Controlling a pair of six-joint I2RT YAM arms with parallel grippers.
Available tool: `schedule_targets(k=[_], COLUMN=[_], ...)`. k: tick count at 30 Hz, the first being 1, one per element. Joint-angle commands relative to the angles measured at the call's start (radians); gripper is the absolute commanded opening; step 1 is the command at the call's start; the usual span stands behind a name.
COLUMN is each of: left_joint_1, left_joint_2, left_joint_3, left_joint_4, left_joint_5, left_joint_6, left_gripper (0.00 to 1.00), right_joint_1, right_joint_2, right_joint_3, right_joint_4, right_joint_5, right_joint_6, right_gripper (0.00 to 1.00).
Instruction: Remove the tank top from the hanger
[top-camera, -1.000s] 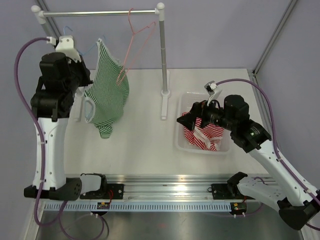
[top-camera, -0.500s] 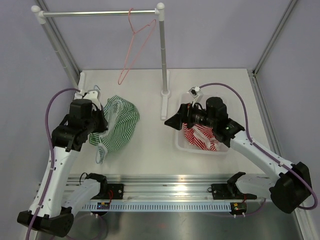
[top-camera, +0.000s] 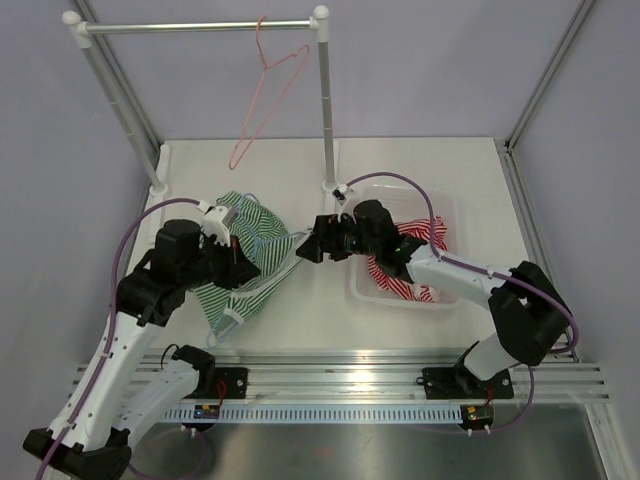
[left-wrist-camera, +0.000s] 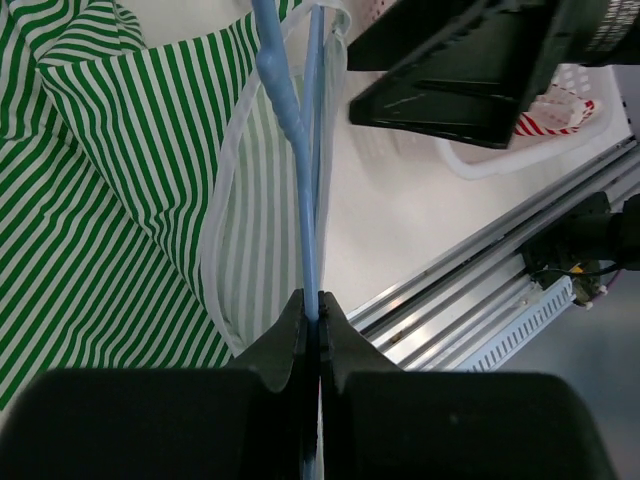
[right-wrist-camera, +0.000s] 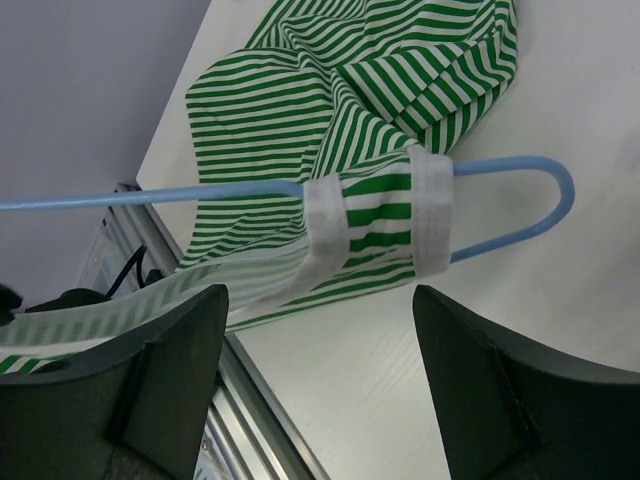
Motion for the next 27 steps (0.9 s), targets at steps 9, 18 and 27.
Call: schedule_targets(k=[9,18,27], left_joint_1=[-0.006,-0.006,-0.006], left_joint_2=[-0.018,-0.039,-0.07], left_joint_3=[-0.001,0.002,0.032], left_joint_4=[0.088,0.028,0.0], left_joint_5=[0.088,0.016,0.034], left_joint_6=[0.001,0.035,0.035], left_gripper=[0.0,0.0,0.0], right_joint_1=[0.01,-0.027,-0.125], right_joint_2=[0.058,0.034,0.191], right_joint_3=[0.092,0.158,0.376], right_joint_4=[0.045,-0.168,-0.365], right_joint_5=[0.111,0.373,0.377], right_joint_6=[-0.078,-0.175,-0.2], right_gripper=[0.28,0.0,0.0])
